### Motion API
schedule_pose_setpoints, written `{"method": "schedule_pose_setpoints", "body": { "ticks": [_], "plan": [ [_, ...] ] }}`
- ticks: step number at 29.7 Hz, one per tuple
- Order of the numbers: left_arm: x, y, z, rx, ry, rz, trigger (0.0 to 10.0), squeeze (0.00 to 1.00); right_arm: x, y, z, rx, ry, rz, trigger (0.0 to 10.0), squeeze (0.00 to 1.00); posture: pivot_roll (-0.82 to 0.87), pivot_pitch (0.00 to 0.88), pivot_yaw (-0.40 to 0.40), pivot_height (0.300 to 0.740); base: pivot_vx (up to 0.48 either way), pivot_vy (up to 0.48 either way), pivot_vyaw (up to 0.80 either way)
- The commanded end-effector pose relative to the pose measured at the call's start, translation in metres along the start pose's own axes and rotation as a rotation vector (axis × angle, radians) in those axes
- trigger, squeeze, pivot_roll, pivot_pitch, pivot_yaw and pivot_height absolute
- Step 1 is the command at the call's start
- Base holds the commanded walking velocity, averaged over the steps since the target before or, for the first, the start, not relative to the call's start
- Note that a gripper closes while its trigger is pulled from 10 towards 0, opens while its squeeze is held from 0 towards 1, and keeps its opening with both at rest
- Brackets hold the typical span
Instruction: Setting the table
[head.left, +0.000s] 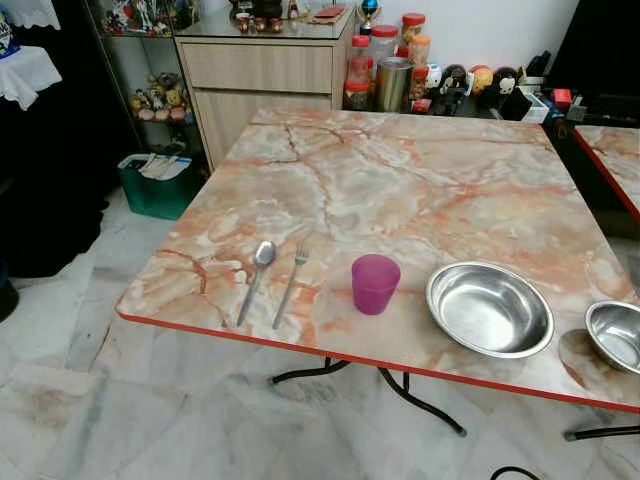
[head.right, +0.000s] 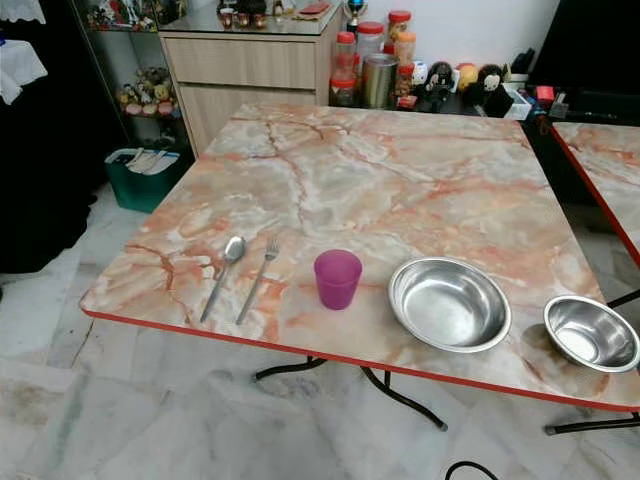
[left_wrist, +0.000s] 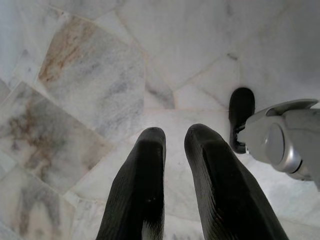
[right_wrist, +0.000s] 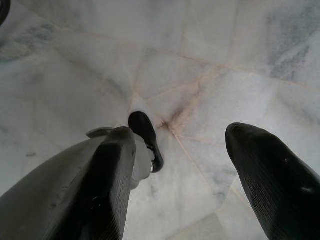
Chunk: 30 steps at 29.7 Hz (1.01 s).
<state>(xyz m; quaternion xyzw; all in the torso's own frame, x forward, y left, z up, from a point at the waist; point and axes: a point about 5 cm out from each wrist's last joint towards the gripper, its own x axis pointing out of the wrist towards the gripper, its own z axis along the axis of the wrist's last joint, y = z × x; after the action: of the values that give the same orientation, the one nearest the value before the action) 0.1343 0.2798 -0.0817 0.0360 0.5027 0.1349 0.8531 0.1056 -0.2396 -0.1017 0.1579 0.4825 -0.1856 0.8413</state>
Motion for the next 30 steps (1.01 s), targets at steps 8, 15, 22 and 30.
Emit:
{"method": "schedule_pose_setpoints", "body": {
  "ticks": [8, 15, 22, 30],
  "plan": [
    [-0.0004, 0.0006, -0.0028, 0.029, 0.01, 0.0, 10.0, 0.0, -0.001, -0.0037, -0.0021, -0.002, 0.007, -0.015, 10.0, 0.0, -0.01, 0.083, -0.015, 0.74, 0.0, 0.0, 0.0],
    [-0.0004, 0.0001, -0.0028, 0.023, 0.007, -0.002, 10.0, 0.0, -0.0011, -0.0057, -0.0032, 0.008, 0.016, -0.046, 10.0, 0.0, -0.01, 0.084, -0.017, 0.74, 0.0, 0.0, -0.11],
    [-0.0004, -0.0004, -0.0028, 0.025, 0.006, -0.005, 10.0, 0.0, -0.0012, -0.0058, -0.0025, 0.005, 0.009, -0.04, 10.0, 0.0, -0.01, 0.084, -0.019, 0.74, 0.0, 0.0, -0.34],
    [-0.0004, -0.0006, -0.003, 0.029, 0.005, -0.004, 10.0, 0.0, -0.0013, -0.0063, -0.0022, -0.001, 0.01, -0.038, 10.0, 0.0, -0.01, 0.084, -0.022, 0.74, 0.0, -0.102, 0.0]
  ]
}}
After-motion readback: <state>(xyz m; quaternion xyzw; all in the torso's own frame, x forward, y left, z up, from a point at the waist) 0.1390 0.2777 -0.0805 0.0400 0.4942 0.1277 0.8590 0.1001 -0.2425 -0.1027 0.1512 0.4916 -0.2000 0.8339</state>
